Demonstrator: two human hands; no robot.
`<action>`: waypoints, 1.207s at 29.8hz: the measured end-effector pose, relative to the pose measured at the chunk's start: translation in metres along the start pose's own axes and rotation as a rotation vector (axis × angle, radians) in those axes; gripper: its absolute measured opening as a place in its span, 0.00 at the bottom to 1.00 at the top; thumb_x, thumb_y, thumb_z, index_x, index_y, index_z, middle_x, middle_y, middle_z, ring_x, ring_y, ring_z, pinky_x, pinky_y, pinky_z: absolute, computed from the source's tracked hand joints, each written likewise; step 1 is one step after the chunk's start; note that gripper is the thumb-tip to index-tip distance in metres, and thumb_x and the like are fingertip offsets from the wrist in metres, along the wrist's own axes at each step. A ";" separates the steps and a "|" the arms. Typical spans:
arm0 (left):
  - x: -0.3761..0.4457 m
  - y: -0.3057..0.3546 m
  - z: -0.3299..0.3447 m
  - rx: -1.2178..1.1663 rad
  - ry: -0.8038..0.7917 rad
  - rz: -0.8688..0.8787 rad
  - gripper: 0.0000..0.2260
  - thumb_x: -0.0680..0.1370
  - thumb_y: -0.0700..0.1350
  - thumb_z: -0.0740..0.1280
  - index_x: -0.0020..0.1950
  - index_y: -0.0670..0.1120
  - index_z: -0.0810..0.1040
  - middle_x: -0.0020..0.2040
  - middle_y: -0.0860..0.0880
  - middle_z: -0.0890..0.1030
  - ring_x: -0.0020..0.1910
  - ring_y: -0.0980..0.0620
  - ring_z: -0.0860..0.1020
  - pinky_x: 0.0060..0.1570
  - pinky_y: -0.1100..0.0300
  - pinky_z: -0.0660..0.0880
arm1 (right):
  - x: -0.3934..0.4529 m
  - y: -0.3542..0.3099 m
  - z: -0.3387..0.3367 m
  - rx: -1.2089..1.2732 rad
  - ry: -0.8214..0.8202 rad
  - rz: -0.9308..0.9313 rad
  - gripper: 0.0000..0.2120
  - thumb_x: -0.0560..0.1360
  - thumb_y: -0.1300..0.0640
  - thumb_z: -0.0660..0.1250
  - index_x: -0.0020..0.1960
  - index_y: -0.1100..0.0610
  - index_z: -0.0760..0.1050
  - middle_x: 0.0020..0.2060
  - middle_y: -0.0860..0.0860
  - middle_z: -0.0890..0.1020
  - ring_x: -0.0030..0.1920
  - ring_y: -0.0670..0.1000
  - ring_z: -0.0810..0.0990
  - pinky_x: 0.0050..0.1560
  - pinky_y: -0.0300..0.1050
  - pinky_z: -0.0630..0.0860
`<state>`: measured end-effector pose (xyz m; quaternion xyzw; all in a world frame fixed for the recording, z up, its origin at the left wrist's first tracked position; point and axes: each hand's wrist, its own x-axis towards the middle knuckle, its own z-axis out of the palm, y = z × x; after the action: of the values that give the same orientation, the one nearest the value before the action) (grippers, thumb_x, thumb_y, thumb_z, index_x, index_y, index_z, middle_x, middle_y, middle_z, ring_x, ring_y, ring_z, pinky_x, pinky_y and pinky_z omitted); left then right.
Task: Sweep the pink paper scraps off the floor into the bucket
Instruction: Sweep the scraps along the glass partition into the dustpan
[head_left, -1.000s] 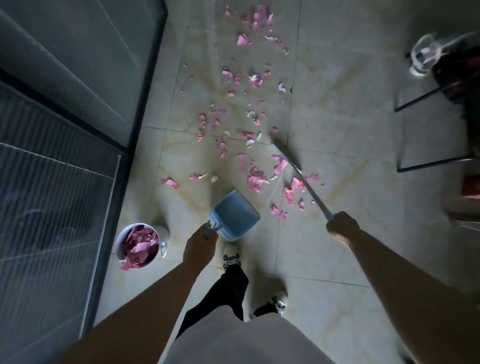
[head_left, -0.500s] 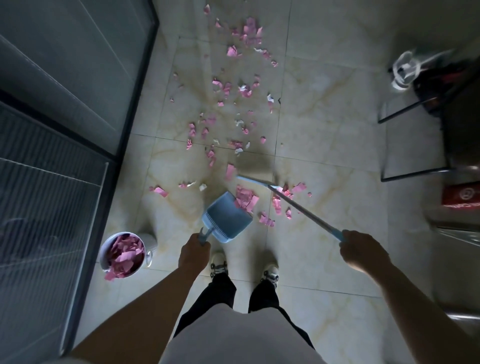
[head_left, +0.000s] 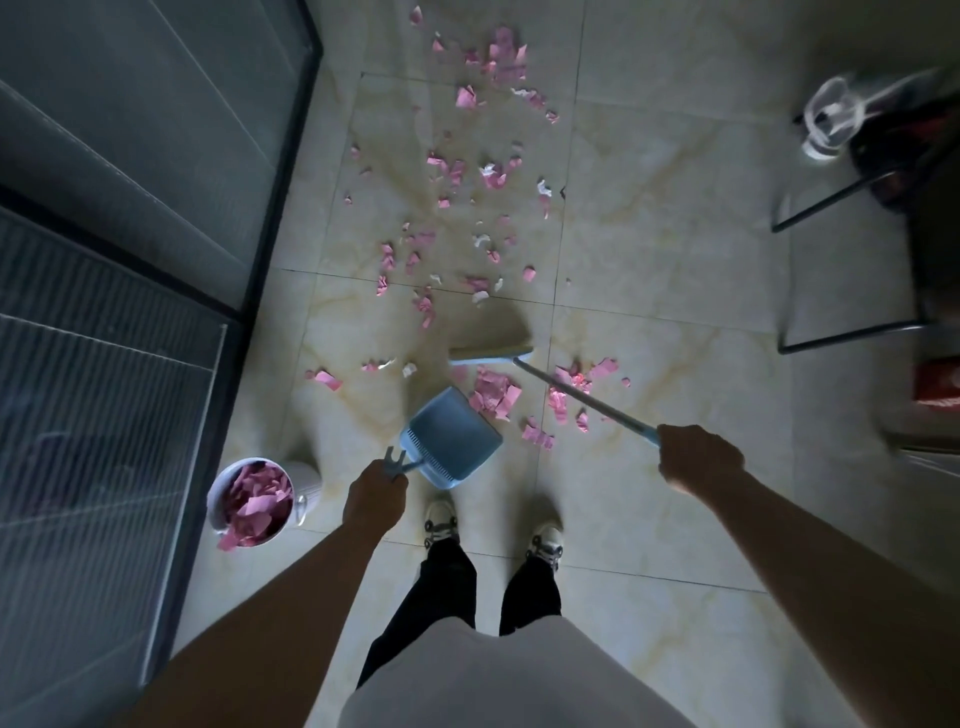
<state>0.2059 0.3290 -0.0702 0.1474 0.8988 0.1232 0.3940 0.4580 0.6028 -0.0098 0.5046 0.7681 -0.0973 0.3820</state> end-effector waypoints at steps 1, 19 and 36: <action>0.002 0.002 -0.001 0.009 0.002 0.003 0.11 0.79 0.41 0.61 0.57 0.36 0.76 0.54 0.39 0.81 0.54 0.39 0.78 0.50 0.54 0.72 | -0.002 0.012 0.002 -0.031 -0.006 0.011 0.15 0.78 0.58 0.55 0.63 0.50 0.71 0.54 0.50 0.79 0.53 0.53 0.80 0.50 0.47 0.75; 0.028 0.061 0.005 0.299 -0.125 0.224 0.11 0.79 0.44 0.61 0.56 0.40 0.76 0.52 0.40 0.81 0.52 0.39 0.78 0.50 0.53 0.73 | -0.027 0.130 0.089 0.291 -0.042 0.215 0.10 0.80 0.55 0.53 0.57 0.56 0.69 0.54 0.55 0.79 0.43 0.58 0.78 0.47 0.50 0.76; 0.021 0.099 0.042 0.302 -0.169 0.260 0.13 0.79 0.45 0.60 0.60 0.41 0.74 0.57 0.40 0.79 0.57 0.40 0.77 0.53 0.54 0.72 | -0.080 0.035 0.088 0.638 -0.269 0.271 0.15 0.79 0.57 0.55 0.62 0.62 0.69 0.61 0.60 0.76 0.60 0.58 0.77 0.56 0.45 0.73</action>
<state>0.2399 0.4326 -0.0783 0.3290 0.8442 0.0243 0.4224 0.5469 0.5161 -0.0072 0.6780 0.5683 -0.3457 0.3126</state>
